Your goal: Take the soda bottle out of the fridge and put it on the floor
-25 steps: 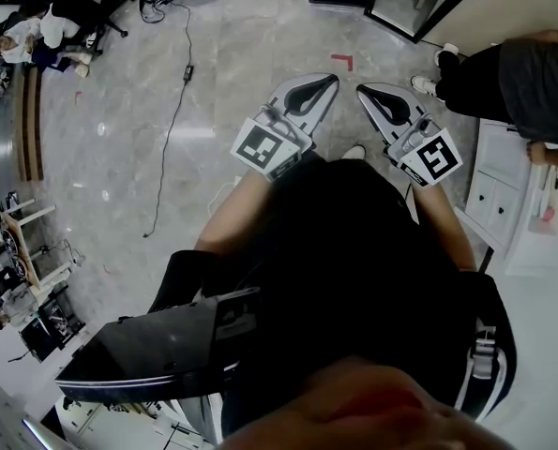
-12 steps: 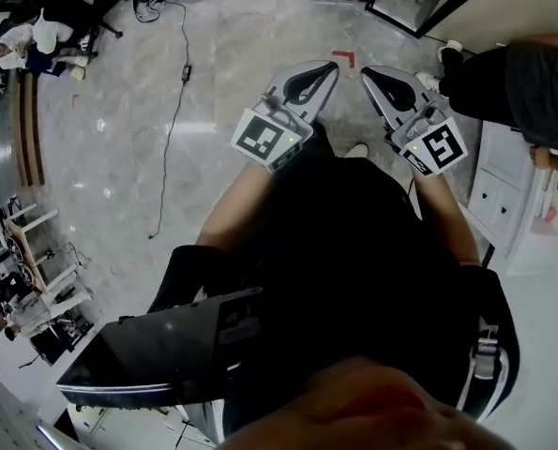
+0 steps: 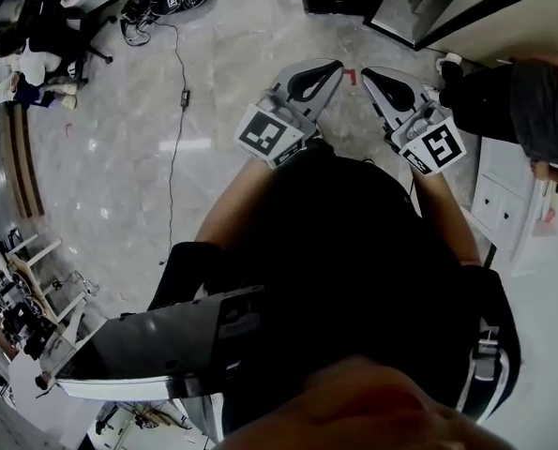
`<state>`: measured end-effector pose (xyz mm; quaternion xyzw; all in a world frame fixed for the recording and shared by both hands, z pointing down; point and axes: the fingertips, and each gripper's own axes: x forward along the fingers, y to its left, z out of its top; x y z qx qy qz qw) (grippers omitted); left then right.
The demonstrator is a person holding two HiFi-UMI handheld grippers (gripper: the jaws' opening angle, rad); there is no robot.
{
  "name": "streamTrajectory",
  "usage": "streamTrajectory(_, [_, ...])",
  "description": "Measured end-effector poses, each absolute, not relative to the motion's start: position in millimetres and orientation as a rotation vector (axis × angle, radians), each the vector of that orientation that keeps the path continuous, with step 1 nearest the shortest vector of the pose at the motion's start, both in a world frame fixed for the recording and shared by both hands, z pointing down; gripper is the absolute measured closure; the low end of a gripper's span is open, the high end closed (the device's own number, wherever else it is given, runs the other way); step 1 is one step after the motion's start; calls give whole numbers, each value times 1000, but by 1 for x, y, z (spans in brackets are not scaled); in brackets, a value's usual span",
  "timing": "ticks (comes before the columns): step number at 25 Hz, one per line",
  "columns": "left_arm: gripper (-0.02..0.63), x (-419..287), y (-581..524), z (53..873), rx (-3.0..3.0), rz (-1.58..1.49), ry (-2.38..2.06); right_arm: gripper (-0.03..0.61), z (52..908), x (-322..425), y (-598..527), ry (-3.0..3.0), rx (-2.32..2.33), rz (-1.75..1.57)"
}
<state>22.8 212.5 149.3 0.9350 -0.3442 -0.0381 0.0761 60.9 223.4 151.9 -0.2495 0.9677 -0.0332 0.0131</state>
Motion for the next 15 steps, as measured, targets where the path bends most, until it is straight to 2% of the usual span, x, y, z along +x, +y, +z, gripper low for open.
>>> streamTrajectory(8, [614,-16,168,150,2859,-113,-966,566,156,24,180,2999,-863,-103])
streamTrajectory(15, [614,-26,141,152,2852,-133,-981,566,159,21,155,3004,-906,-89])
